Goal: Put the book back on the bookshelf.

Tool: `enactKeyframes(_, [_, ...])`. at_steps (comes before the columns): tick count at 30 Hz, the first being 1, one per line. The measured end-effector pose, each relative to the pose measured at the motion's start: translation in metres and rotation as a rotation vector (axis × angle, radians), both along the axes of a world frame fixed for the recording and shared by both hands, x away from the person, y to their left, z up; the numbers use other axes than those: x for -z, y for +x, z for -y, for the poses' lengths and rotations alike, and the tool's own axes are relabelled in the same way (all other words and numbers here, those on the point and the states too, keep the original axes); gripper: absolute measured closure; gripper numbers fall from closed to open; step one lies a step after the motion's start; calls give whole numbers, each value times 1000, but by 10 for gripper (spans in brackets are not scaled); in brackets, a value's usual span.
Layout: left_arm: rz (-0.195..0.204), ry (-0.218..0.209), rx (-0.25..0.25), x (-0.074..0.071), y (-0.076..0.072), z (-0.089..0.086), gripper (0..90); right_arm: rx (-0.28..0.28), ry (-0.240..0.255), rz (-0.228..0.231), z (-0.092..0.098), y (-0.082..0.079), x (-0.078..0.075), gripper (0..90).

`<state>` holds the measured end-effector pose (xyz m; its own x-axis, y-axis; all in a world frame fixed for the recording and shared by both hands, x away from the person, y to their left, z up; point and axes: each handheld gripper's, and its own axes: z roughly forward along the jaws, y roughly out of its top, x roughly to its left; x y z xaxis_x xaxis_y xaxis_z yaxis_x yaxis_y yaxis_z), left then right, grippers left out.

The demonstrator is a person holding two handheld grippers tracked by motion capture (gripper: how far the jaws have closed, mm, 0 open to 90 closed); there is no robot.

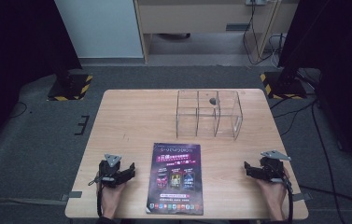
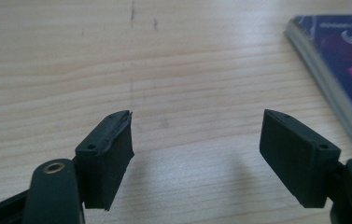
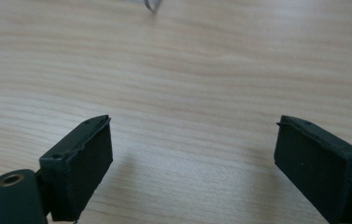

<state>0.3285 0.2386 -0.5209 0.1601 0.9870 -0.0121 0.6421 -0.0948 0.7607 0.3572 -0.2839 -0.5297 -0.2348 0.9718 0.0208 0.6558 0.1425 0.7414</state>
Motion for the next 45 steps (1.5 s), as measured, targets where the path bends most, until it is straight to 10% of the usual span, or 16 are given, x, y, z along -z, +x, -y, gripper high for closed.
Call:
enactKeyframes(24, [52,-72,58,-27,-20,21,263,-151,173,141,-42,-20,-51,174])
enactKeyframes(45, [67,-108,107,-40,-17,43,309,-304,208,156,-98,-16,-79,218])
